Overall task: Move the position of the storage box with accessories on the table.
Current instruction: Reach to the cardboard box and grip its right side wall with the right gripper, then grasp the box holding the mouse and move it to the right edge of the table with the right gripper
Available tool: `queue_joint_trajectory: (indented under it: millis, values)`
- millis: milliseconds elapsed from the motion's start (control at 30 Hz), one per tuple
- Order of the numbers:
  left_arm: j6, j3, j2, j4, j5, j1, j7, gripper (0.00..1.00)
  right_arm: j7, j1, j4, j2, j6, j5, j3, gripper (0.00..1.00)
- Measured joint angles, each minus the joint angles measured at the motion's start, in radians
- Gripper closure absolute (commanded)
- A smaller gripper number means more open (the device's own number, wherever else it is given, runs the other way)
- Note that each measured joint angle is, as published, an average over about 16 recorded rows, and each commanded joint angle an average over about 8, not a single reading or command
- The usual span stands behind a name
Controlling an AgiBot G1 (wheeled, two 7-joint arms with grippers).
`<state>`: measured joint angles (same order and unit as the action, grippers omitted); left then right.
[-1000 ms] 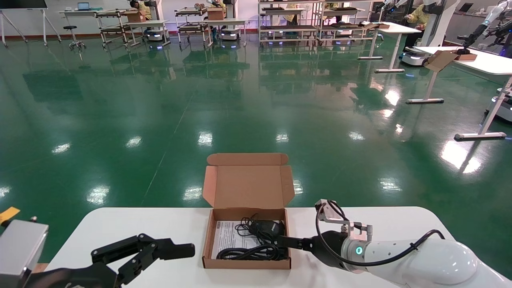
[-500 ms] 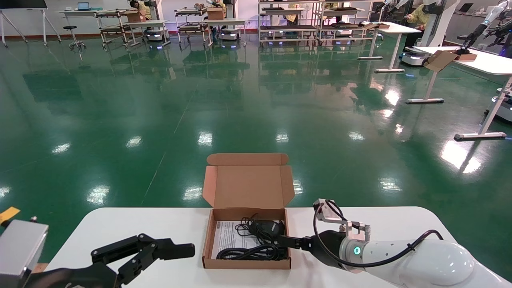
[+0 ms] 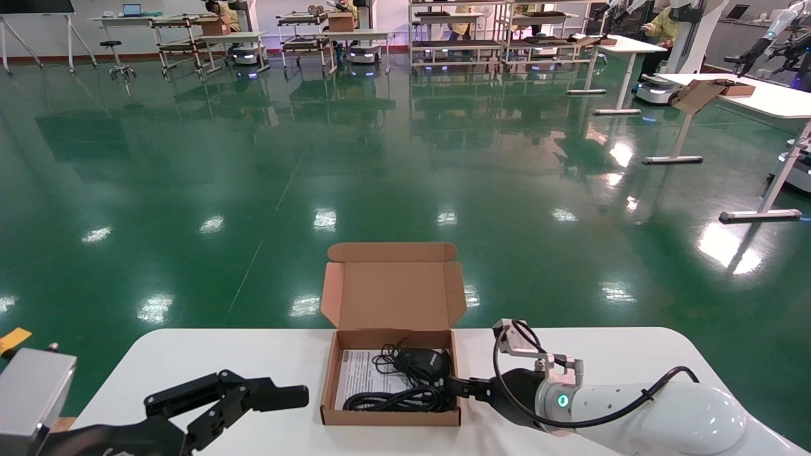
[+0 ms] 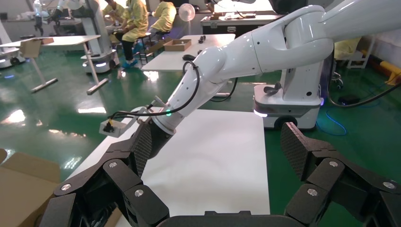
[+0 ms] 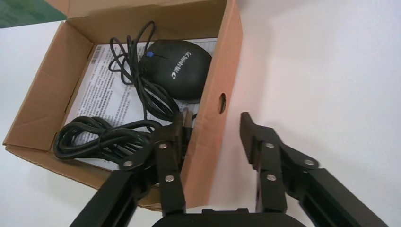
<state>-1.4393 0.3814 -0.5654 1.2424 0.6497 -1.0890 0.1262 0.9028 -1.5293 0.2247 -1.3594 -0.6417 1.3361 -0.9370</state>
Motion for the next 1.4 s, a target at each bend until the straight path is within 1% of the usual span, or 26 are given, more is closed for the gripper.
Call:
queue_joint_trajectory:
  millis: [467,833,1100,1267,1400]
  values:
    - [0.000,0.000,0.000,0.000,0.000,0.000,0.000,0.00,0.003,0.001,-0.008,0.003,-0.005,-0.028,-0.038,1.00]
    - [0.000,0.000,0.000,0.000,0.000,0.000,0.000,0.00,-0.012,-0.031,-0.031,0.009,-0.025,-0.043,-0.057,1.00]
    - [0.000,0.000,0.000,0.000,0.000,0.000,0.000,0.00,-0.042,-0.085,-0.053,0.022,-0.064,-0.056,-0.059,1.00]
    - [0.000,0.000,0.000,0.000,0.000,0.000,0.000,0.00,-0.065,-0.140,-0.069,0.044,-0.110,-0.065,-0.054,1.00]
    - [0.000,0.000,0.000,0.000,0.000,0.000,0.000,0.00,-0.086,-0.198,-0.083,0.077,-0.155,-0.071,-0.049,1.00]
